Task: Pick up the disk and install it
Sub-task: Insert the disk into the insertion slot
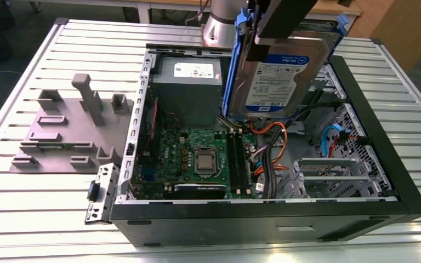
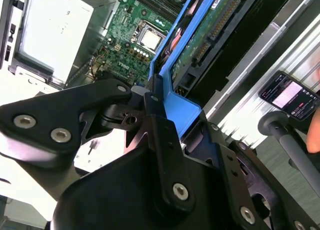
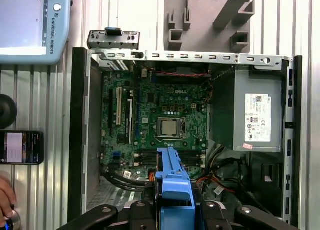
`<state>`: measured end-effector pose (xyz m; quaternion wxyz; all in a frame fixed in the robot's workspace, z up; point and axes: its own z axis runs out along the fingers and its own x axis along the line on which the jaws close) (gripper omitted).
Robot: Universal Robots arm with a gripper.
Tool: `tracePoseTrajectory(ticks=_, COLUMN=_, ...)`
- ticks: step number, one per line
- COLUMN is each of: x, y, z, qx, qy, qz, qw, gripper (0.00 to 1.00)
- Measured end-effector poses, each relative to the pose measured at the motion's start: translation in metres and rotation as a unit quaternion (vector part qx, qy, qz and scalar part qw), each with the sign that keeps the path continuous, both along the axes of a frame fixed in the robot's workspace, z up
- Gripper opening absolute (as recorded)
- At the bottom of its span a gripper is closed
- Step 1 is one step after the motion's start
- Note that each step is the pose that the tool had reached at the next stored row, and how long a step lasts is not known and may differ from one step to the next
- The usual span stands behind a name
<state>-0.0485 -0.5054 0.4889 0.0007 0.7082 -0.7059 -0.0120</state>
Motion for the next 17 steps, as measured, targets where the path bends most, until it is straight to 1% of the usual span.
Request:
tracePoseTrajectory(ticks=5, x=0.0000, y=-0.0140, z=-0.0009, qx=0.0002, qy=0.0000, qz=0.000, qw=1.00000, gripper=0.36)
tracePoseTrajectory(ticks=7, x=0.0009, y=-0.0178, z=-0.0013, qx=0.0004, qy=0.0001, qz=0.000, qw=1.00000, gripper=0.36)
tracePoseTrajectory(ticks=9, x=0.0043, y=-0.0193, z=-0.0021, qx=0.0005, qy=0.0005, qz=0.000, qw=1.00000, gripper=0.36)
tracePoseTrajectory(ticks=14, x=0.0168, y=-0.0204, z=-0.0034, qx=0.0007, qy=0.0018, qz=0.000, qw=1.00000, gripper=0.36)
tracePoseTrajectory(ticks=17, x=0.0188, y=-0.0212, z=-0.0041, qx=0.0008, qy=0.0018, qz=0.000, qw=1.00000, gripper=0.36)
